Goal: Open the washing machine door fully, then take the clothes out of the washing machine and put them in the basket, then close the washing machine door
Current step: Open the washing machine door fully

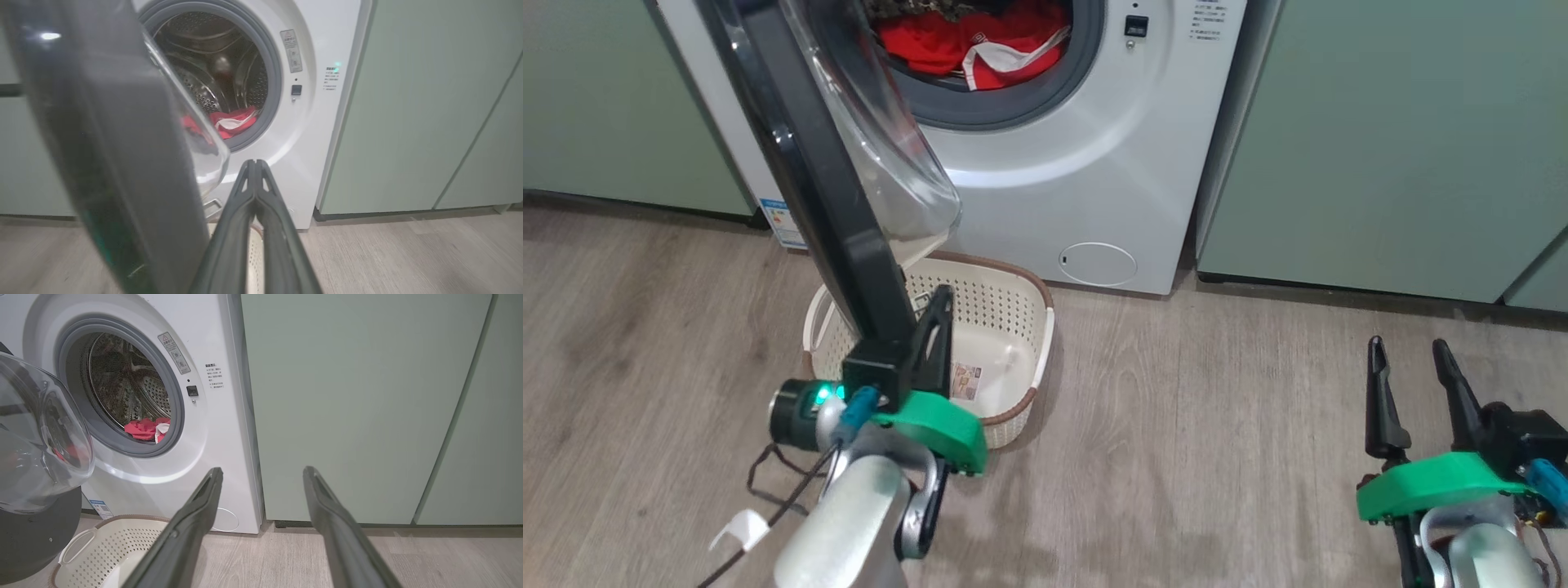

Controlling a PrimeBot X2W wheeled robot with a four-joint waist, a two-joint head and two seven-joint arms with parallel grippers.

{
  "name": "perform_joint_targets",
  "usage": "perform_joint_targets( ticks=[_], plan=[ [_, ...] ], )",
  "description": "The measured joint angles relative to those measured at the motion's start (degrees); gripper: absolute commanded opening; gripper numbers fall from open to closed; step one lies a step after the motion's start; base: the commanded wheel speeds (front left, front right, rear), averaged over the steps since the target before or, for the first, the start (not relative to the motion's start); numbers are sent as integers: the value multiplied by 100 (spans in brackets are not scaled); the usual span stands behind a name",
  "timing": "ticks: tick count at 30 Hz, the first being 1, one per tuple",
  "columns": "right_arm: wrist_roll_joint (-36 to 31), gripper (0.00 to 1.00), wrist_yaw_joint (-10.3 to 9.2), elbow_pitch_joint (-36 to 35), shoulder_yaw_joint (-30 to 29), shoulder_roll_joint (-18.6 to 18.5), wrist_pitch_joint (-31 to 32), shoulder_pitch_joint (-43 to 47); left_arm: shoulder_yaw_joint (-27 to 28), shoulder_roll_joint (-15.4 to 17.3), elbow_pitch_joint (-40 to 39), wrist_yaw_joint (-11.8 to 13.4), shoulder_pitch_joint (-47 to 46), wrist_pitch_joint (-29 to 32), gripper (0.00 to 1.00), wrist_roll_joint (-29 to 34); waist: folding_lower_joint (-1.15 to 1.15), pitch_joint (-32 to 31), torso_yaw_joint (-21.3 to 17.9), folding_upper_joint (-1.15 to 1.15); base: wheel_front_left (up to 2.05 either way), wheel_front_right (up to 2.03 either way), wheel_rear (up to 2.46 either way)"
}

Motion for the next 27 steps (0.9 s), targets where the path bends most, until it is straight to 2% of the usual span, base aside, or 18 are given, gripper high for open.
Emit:
perform_joint_targets(
  ticks=[11,15,20,27],
  plan=[
    [199,100,1,63,157,3,0,3,472,-52,200,-33,64,-2,0,-20,0,-63,230,0,0,0,0],
    [205,100,1,67,176,3,0,14,654,-59,280,-33,97,-2,0,149,0,-88,312,0,0,0,0],
    [247,100,0,68,242,3,0,14,1078,-5,283,-26,330,-3,0,229,0,-82,392,0,0,0,0],
    [292,100,0,76,310,3,0,15,1880,263,371,-34,412,-3,0,214,0,-43,508,0,0,0,0]
  ],
)
